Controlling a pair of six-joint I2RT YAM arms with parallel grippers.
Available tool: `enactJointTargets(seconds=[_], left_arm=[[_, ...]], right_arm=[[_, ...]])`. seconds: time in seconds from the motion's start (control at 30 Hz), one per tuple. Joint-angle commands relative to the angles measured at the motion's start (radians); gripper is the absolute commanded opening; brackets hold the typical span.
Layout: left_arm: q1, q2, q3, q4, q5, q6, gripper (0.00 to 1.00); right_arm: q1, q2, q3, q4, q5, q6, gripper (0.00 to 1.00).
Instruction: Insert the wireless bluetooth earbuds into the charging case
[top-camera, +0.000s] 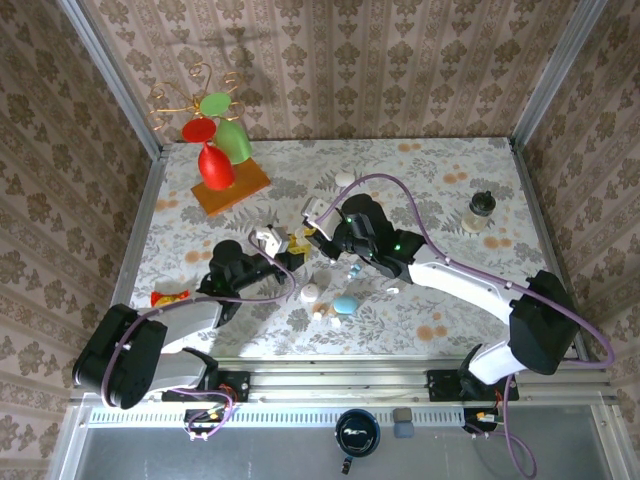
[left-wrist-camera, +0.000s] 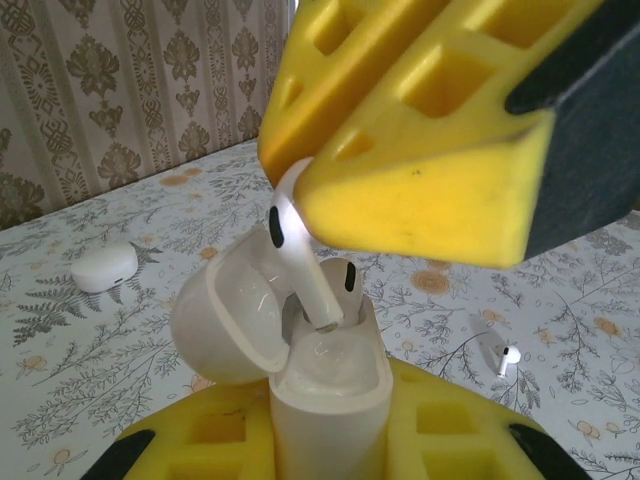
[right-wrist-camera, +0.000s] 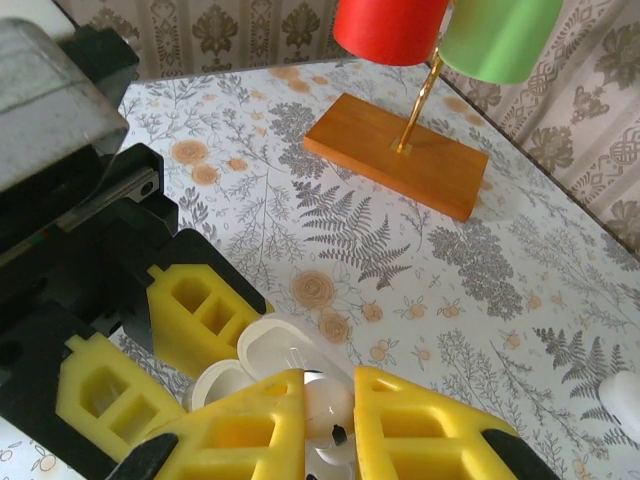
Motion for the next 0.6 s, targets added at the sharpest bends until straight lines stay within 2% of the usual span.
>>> enactJointTargets(seconds=[0.0, 0.57], left_arm=[[-0.006, 0.009, 0.026, 0.048, 0.004, -0.046, 0.00], [-0.007, 0.051, 0.045, 0.128, 0.003, -0.106, 0.00]], right_arm=[[0.005, 0.009, 0.032, -0.010, -0.020, -0.014, 0.17], [0.011, 0.032, 0.001, -0.034, -0.124, -0.023, 0.19]])
